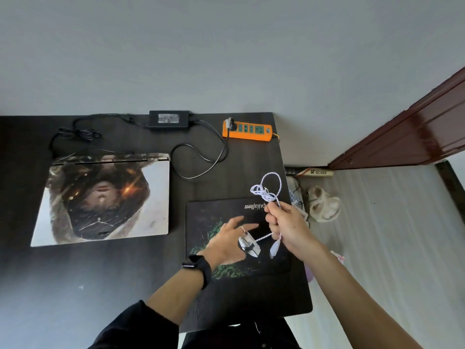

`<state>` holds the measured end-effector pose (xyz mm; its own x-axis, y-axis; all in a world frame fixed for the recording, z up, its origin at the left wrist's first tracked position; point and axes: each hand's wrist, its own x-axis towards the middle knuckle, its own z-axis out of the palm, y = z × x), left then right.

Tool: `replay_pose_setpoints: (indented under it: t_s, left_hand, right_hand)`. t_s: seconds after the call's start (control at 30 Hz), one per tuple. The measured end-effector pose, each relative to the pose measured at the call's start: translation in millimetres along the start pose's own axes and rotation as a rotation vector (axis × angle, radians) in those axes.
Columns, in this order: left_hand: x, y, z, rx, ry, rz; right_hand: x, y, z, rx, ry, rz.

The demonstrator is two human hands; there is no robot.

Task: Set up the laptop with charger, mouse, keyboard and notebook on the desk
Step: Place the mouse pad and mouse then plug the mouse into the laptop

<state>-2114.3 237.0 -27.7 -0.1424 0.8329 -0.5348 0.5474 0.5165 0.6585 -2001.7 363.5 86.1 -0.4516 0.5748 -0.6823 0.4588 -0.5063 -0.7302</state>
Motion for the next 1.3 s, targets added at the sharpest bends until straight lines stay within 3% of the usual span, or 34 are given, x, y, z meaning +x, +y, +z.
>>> replay_pose_setpoints:
  t_s: [0.1,0.3,0.4,0.57,0.83,0.97,1.07,1.13,1.3]
  left_hand:
    - [6,13,13,0.032,0.001,0.007]
    - [3,0,15,-0.081,-0.066,-0.257]
    - [-7,-16,22,-0.030,-0.054,-0.376]
    - [-25,-30,33,-0.205,0.157,-0.560]
    - [-20,-15,45,-0.381,0.319,-0.632]
    - [-27,-17,41,-0.127,0.418,-0.620]
    - [-50,-38,40,-0.205,0.543,-0.871]
    - [-65,-62,46,-0.317,0.542,-0.977]
    - [-85,-88,55,-0.419,0.466,-0.895]
  right_hand:
    - [6,-3,-15,-0.034,0.047,-0.028]
    - [18,6,-45,-0.066,0.282,-0.085]
    - [38,38,-50,-0.174,0.335,0.034]
    - [46,80,-55,-0.232,0.213,0.259]
    - [25,120,-47,-0.869,0.066,0.236]
    - [18,132,-46,-0.952,0.256,0.199]
    - [12,132,-49,-1.054,0.300,0.286]
    - [10,134,-53,-1.101,0.271,0.286]
    - [4,142,-59,-1.157,0.200,0.251]
